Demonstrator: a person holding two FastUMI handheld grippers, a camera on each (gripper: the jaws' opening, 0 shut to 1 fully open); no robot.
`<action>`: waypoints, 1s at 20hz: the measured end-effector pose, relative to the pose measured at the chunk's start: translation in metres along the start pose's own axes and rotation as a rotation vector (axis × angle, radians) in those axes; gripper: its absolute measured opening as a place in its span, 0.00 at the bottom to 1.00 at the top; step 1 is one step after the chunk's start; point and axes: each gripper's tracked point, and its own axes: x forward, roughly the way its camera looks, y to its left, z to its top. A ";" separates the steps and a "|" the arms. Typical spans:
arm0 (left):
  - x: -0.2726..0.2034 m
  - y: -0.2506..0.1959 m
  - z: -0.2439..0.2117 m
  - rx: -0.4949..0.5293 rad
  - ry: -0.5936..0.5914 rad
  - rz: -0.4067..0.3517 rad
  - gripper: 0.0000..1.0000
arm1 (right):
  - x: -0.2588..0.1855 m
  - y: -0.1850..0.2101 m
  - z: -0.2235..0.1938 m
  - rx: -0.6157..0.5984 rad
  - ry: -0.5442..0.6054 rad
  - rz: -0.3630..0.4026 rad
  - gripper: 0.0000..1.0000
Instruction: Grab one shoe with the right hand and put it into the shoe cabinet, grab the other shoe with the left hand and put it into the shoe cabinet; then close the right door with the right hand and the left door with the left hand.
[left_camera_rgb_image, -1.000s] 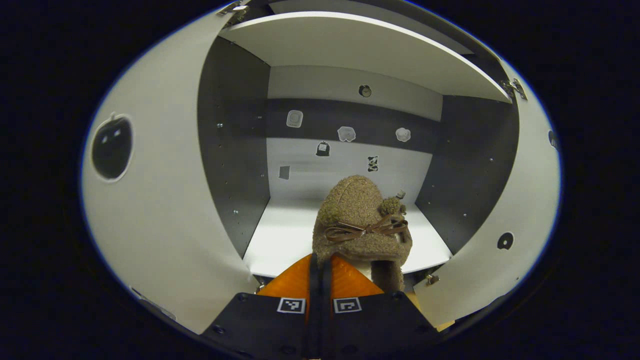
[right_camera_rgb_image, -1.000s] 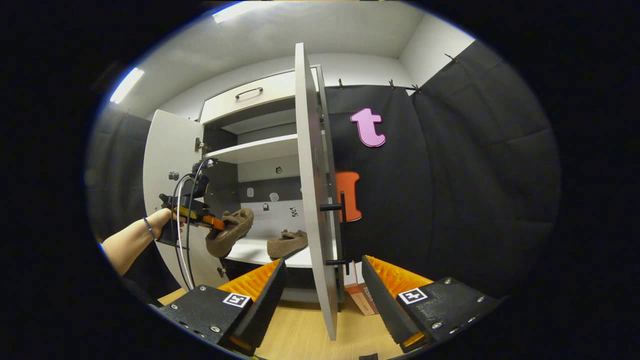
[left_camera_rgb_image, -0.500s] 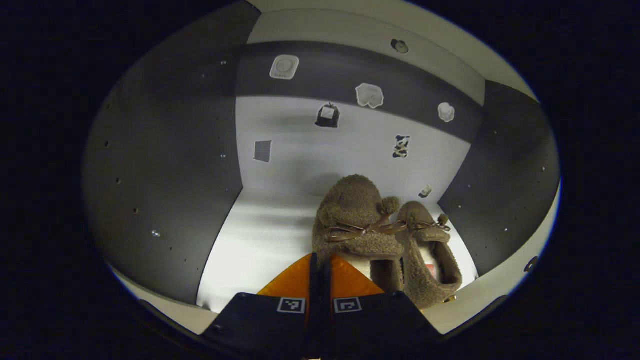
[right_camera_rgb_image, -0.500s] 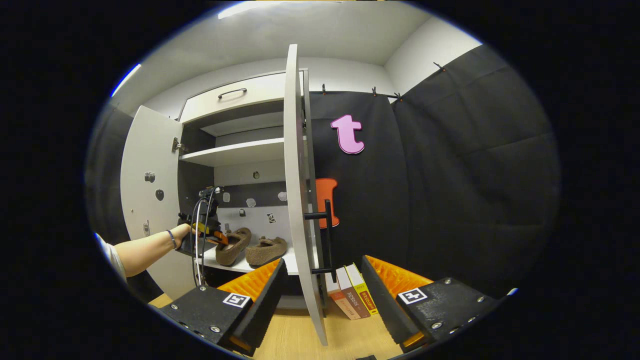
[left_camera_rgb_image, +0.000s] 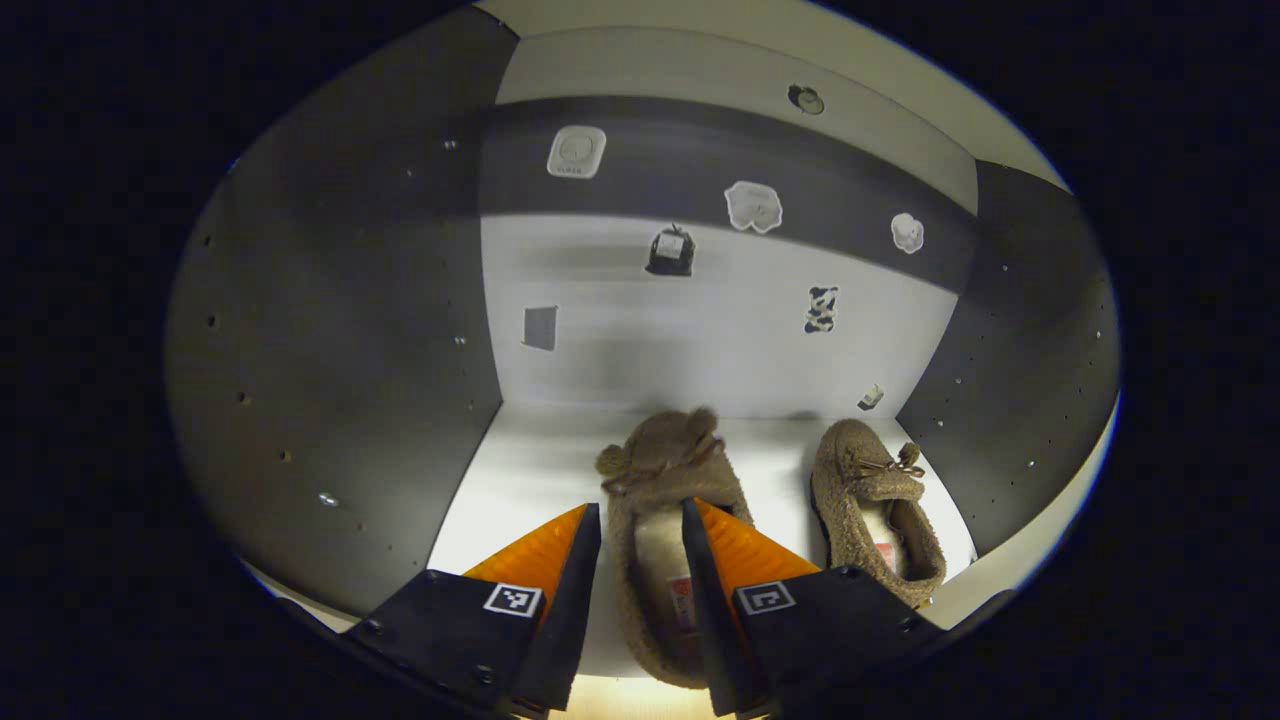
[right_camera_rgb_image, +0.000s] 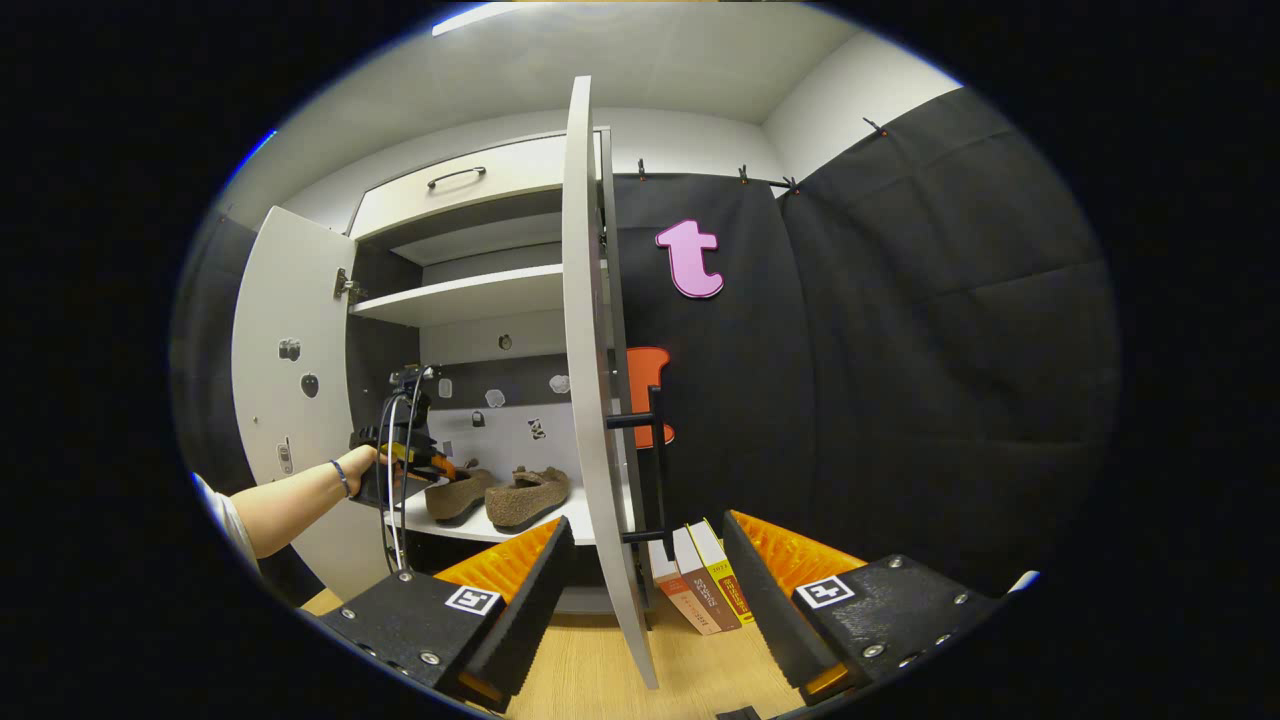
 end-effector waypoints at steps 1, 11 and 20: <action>-0.016 -0.002 0.006 0.009 -0.024 0.002 0.57 | -0.001 -0.001 -0.001 0.005 0.002 0.007 0.92; -0.177 -0.015 0.044 -0.078 -0.281 -0.008 0.85 | -0.008 -0.021 -0.005 -0.008 0.023 0.062 0.92; -0.320 0.022 0.013 -0.050 -0.484 0.130 0.99 | 0.011 -0.053 -0.050 -0.051 0.078 0.064 0.92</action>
